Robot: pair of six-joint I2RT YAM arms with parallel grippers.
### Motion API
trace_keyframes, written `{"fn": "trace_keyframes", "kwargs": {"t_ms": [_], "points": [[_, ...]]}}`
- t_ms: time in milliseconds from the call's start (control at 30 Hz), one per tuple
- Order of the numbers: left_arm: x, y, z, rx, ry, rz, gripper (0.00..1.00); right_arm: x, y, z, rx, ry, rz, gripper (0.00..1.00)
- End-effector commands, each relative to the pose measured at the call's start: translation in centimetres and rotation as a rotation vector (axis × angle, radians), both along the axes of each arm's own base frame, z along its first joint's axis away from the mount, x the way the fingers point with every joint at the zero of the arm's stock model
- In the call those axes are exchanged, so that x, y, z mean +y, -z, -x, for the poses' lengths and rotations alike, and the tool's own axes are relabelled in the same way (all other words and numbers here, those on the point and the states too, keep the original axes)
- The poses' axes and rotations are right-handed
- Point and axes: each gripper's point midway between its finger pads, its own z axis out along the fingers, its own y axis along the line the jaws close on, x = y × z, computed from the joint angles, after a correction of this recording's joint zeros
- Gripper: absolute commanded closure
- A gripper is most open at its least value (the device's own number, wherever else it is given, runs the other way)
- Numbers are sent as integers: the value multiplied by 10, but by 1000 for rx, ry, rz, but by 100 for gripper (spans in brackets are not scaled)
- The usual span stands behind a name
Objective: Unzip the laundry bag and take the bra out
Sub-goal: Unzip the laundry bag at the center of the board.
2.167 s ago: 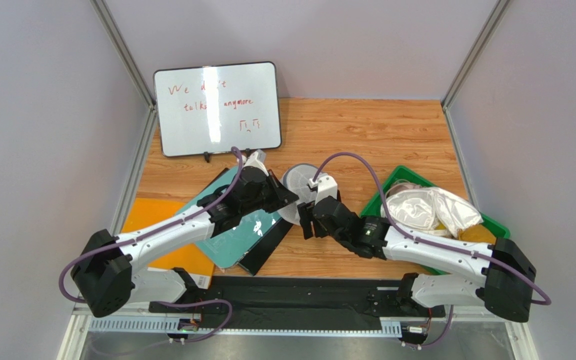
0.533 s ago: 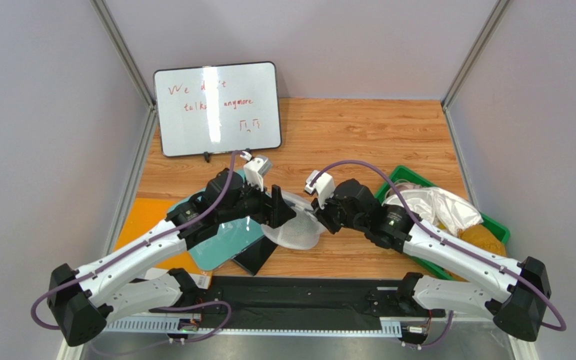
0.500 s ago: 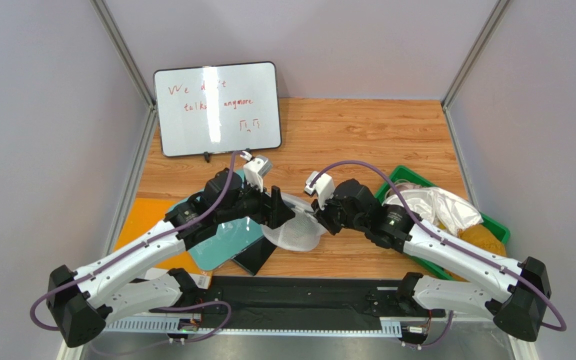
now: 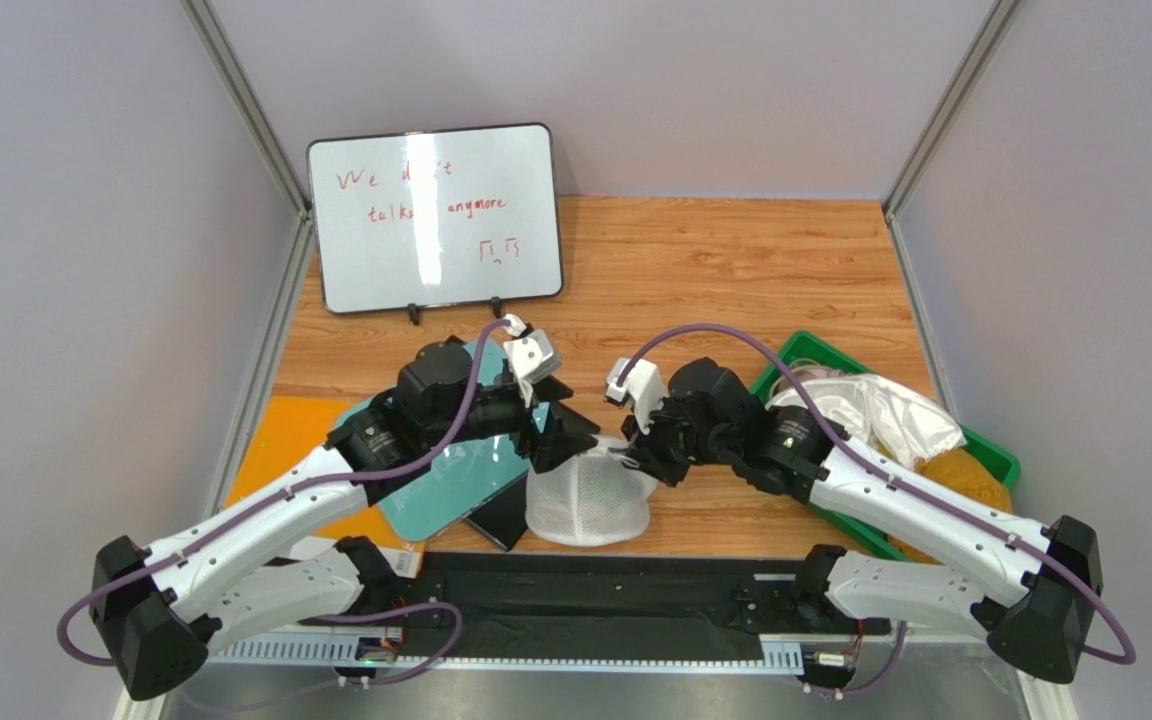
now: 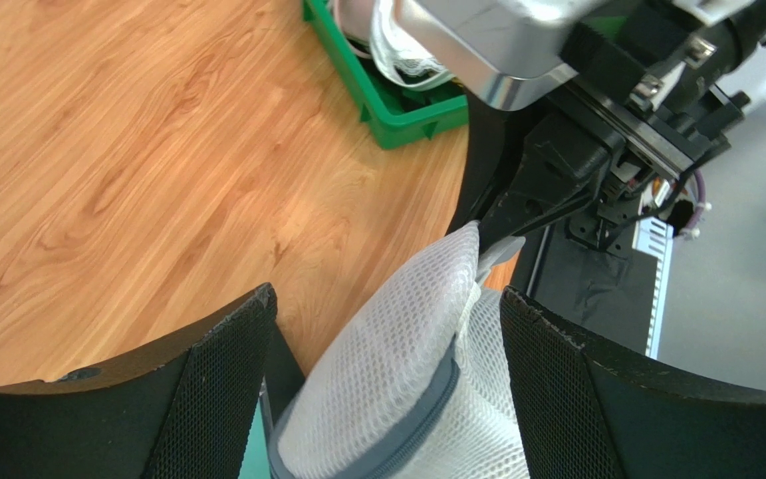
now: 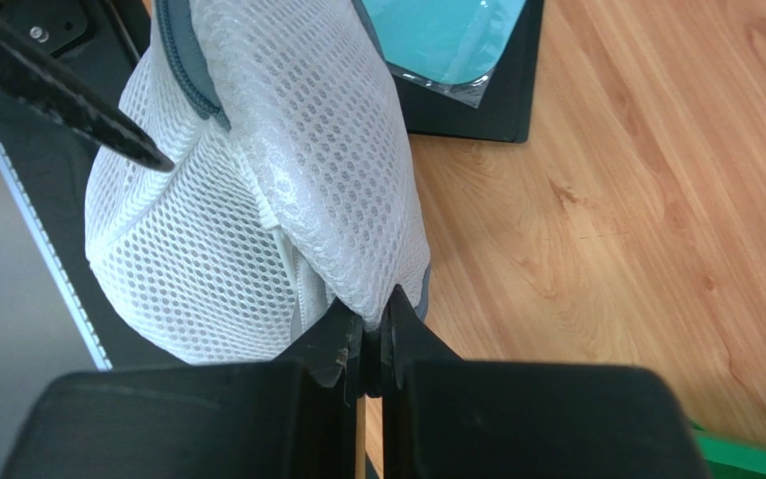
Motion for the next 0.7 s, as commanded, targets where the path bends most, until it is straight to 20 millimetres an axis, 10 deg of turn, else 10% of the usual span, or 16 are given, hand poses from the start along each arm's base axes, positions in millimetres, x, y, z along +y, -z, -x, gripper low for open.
{"fn": "trace_keyframes", "kwargs": {"t_ms": [0, 500, 600, 667], "points": [[-15, -10, 7, -105, 126, 45, 12, 12, -34, 1, -23, -41, -102, 100], [-22, 26, 25, 47, 215, 12, 44, 8, -43, -12, -15, -13, -148, 100], [-23, 32, 28, 78, 228, 4, 65, 9, -46, -13, -14, -10, -157, 100], [-21, 40, 26, 106, 207, -19, 97, 7, -46, -20, -22, 34, -147, 96]]}}
